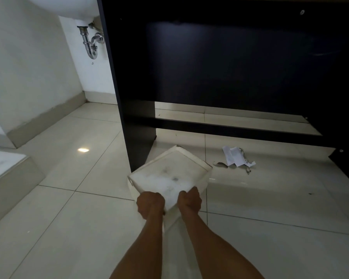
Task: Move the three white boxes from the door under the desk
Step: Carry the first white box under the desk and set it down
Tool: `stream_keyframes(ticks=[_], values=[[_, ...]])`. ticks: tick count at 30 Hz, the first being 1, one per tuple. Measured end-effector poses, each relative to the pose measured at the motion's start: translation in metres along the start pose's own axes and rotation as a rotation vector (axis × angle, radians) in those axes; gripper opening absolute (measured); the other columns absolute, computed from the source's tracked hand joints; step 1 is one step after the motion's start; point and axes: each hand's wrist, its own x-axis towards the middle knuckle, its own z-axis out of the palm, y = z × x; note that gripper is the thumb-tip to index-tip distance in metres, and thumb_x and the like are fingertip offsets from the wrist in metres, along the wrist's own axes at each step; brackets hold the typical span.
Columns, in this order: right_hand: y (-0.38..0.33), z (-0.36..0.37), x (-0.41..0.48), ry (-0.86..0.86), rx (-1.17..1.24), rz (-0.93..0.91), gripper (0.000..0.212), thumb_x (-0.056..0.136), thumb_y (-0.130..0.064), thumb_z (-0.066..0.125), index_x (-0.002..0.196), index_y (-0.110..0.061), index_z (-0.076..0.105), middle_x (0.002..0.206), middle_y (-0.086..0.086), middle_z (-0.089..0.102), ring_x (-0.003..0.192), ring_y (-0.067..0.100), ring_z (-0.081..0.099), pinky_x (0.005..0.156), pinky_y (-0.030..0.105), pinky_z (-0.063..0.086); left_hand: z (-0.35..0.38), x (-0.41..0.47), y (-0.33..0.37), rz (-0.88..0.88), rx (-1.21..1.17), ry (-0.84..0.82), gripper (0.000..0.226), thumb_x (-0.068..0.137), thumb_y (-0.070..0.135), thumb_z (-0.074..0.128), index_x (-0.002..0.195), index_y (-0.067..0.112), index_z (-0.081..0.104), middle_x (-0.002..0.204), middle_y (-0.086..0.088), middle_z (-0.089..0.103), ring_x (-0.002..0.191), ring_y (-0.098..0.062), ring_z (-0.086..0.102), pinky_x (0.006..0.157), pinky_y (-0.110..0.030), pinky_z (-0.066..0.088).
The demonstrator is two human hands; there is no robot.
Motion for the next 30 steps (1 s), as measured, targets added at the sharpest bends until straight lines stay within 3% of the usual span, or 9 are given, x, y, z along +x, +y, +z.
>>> stream_keyframes(ticks=[3, 6, 9, 12, 16, 20, 23, 25, 30], values=[[0.002, 0.0, 0.005, -0.086, 0.077, -0.073, 0.041, 0.088, -0.015, 0.052, 0.129, -0.011, 0.054, 0.129, 0.012, 0.061, 0.114, 0.03, 0.057, 0.093, 0.031, 0.046, 0.008, -0.01, 0.008, -0.15, -0.223, -0.035, 0.046, 0.09, 0.011, 0.054, 0.131, -0.007, 0.044, 0.131, -0.021, 0.054, 0.117, -0.035, 0.058, 0.096, -0.04, 0.051], [0.007, -0.003, 0.006, -0.158, 0.188, -0.032, 0.038, 0.089, -0.028, 0.057, 0.125, -0.02, 0.06, 0.124, 0.008, 0.064, 0.109, 0.028, 0.061, 0.089, 0.03, 0.051, 0.01, -0.006, 0.008, -0.146, -0.419, -0.129, 0.043, 0.093, 0.016, 0.049, 0.13, -0.005, 0.047, 0.128, -0.024, 0.058, 0.112, -0.037, 0.061, 0.095, -0.044, 0.053], [0.009, 0.004, 0.006, -0.215, 0.155, 0.114, 0.043, 0.09, -0.051, 0.049, 0.095, -0.012, 0.068, 0.098, 0.012, 0.067, 0.089, 0.031, 0.067, 0.074, 0.044, 0.061, 0.006, 0.002, 0.008, -0.212, -0.491, -0.166, 0.032, 0.091, 0.018, 0.054, 0.114, -0.005, 0.057, 0.108, -0.023, 0.068, 0.094, -0.034, 0.068, 0.091, -0.04, 0.056], [0.006, 0.014, 0.01, -0.14, 0.254, 0.14, 0.046, 0.092, -0.046, 0.051, 0.084, -0.004, 0.069, 0.092, 0.015, 0.073, 0.073, 0.029, 0.073, 0.076, 0.041, 0.06, 0.0, 0.008, 0.012, -0.24, -0.538, -0.178, 0.032, 0.089, 0.015, 0.049, 0.108, -0.009, 0.056, 0.098, -0.021, 0.063, 0.096, -0.039, 0.066, 0.093, -0.045, 0.056], [0.005, 0.024, 0.011, -0.063, 0.379, 0.112, 0.034, 0.09, -0.036, 0.061, 0.097, -0.004, 0.071, 0.086, 0.011, 0.073, 0.061, 0.026, 0.072, 0.068, 0.034, 0.061, -0.003, 0.012, 0.014, -0.119, -0.4, 0.061, 0.046, 0.081, 0.022, 0.059, 0.115, -0.009, 0.057, 0.112, -0.026, 0.065, 0.103, -0.041, 0.064, 0.089, -0.044, 0.055], [0.002, 0.031, 0.018, -0.021, 0.454, 0.108, 0.035, 0.087, -0.038, 0.064, 0.105, -0.008, 0.071, 0.083, 0.005, 0.07, 0.055, 0.016, 0.065, 0.053, 0.022, 0.055, -0.002, 0.026, 0.016, -0.047, -0.381, 0.109, 0.037, 0.079, 0.018, 0.062, 0.102, -0.011, 0.064, 0.102, -0.026, 0.069, 0.094, -0.04, 0.066, 0.084, -0.044, 0.055], [-0.003, 0.038, 0.032, -0.051, 0.489, 0.125, 0.041, 0.085, -0.038, 0.067, 0.11, -0.007, 0.069, 0.09, 0.008, 0.072, 0.061, 0.017, 0.065, 0.07, 0.033, 0.061, 0.002, 0.042, 0.021, 0.007, -0.386, 0.106, 0.033, 0.08, 0.018, 0.061, 0.094, -0.012, 0.066, 0.094, -0.026, 0.07, 0.089, -0.04, 0.067, 0.08, -0.042, 0.055], [-0.007, 0.04, 0.045, -0.083, 0.521, 0.133, 0.047, 0.084, -0.039, 0.069, 0.117, -0.006, 0.066, 0.105, 0.011, 0.071, 0.068, 0.021, 0.067, 0.08, 0.039, 0.06, 0.007, 0.051, 0.025, 0.014, -0.426, 0.098, 0.033, 0.081, 0.019, 0.059, 0.094, -0.011, 0.066, 0.093, -0.025, 0.07, 0.088, -0.039, 0.066, 0.079, -0.042, 0.055], [-0.019, 0.044, 0.074, -0.11, 0.563, 0.113, 0.058, 0.082, -0.035, 0.071, 0.13, -0.007, 0.056, 0.125, 0.015, 0.062, 0.083, 0.028, 0.072, 0.078, 0.031, 0.057, 0.023, 0.07, 0.038, 0.069, -0.485, 0.001, 0.036, 0.084, 0.016, 0.054, 0.106, -0.013, 0.062, 0.104, -0.027, 0.068, 0.098, -0.041, 0.064, 0.086, -0.047, 0.053]])
